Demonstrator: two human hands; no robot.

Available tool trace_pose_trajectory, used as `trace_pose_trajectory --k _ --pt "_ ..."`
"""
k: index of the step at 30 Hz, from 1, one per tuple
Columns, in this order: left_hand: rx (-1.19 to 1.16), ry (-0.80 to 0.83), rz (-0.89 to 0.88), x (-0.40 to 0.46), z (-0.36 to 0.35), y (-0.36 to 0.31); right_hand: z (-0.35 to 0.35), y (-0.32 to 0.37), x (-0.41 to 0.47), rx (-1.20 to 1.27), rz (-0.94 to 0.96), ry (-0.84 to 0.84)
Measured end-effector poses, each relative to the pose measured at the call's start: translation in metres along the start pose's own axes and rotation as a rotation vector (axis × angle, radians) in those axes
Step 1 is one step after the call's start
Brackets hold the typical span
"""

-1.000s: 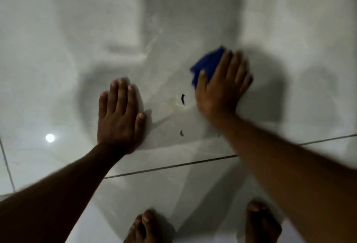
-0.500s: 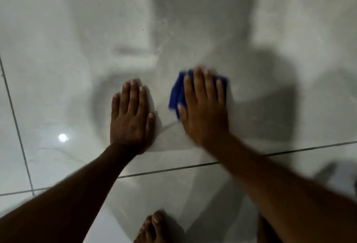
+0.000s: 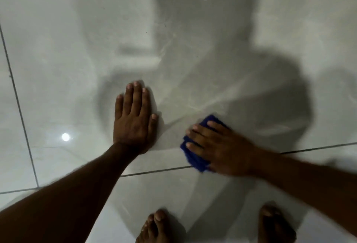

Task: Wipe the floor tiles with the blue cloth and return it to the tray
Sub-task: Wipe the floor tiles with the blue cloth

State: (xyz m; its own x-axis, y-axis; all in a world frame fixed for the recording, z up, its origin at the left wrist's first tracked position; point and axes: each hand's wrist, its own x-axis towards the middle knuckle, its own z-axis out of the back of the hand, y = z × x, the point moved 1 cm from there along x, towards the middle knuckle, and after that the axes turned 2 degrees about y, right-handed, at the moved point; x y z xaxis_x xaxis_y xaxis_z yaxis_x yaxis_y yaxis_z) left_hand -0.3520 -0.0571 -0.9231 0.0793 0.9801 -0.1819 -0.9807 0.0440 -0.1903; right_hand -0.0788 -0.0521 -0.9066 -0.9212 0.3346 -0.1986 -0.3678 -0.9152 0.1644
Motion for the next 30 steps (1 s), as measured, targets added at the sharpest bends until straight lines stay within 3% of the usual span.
trace_pose_trajectory --k 1,2,3,5,6,7,8,9,11,12,13,15,17,18,20,22,25,26,28,30 --pt "0.003 -0.007 0.001 0.001 0.000 0.000 -0.002 -0.027 -0.002 -0.047 0.073 -0.007" --pt "0.005 -0.013 0.002 0.002 0.000 0.000 -0.001 -0.055 0.002 -0.055 -0.010 -0.034" --pt "0.008 -0.020 0.000 0.003 -0.001 0.000 -0.001 -0.073 0.008 -0.015 -0.220 -0.081" --pt "0.012 -0.018 0.001 0.000 -0.004 0.001 0.001 -0.056 0.015 0.100 -0.811 -0.158" --pt "0.008 -0.014 0.005 -0.003 -0.004 0.001 -0.003 -0.029 0.011 0.147 -1.030 -0.167" --pt "0.006 -0.015 0.007 -0.005 -0.004 0.002 -0.006 0.004 0.001 0.163 -1.126 -0.157" --pt "0.007 -0.015 0.009 -0.005 -0.003 0.002 -0.008 0.030 -0.012 0.162 -1.065 -0.120" --pt "0.007 -0.009 0.013 -0.004 -0.003 0.002 -0.011 0.039 -0.024 0.155 -0.825 -0.070" --pt "-0.002 -0.007 0.018 0.000 -0.002 0.001 -0.013 -0.006 -0.042 0.085 -0.237 -0.012" --pt "0.002 -0.007 0.019 0.001 -0.002 0.001 -0.011 -0.041 -0.043 0.015 -0.118 -0.004" --pt "0.009 -0.006 0.017 0.002 -0.002 0.001 -0.008 -0.073 -0.040 -0.019 -0.181 -0.016" --pt "0.013 0.002 0.013 -0.001 -0.003 -0.002 -0.005 -0.111 -0.033 0.004 -0.745 -0.127" --pt "0.010 0.011 0.013 -0.005 -0.004 -0.003 -0.004 -0.086 -0.020 0.093 -1.345 -0.217" --pt "0.015 0.007 0.013 -0.005 -0.003 -0.003 -0.004 -0.055 -0.012 0.120 -1.484 -0.240" --pt "0.029 0.002 0.011 -0.001 -0.002 -0.001 -0.002 0.002 0.006 0.181 -1.415 -0.207" --pt "0.022 -0.002 0.008 0.000 -0.001 0.000 0.001 0.027 0.026 0.248 -1.100 -0.147" --pt "0.021 -0.016 -0.003 -0.003 0.000 0.003 0.009 -0.011 0.069 0.179 -0.527 -0.197" --pt "0.025 -0.020 -0.002 -0.004 0.000 0.003 0.013 -0.035 0.082 0.127 -0.430 -0.201" --pt "0.025 -0.022 0.005 -0.003 -0.001 0.000 0.019 -0.086 0.087 0.082 -0.537 -0.217" --pt "0.026 -0.026 0.009 0.000 -0.002 -0.005 0.014 -0.115 0.047 0.068 -0.878 -0.215"
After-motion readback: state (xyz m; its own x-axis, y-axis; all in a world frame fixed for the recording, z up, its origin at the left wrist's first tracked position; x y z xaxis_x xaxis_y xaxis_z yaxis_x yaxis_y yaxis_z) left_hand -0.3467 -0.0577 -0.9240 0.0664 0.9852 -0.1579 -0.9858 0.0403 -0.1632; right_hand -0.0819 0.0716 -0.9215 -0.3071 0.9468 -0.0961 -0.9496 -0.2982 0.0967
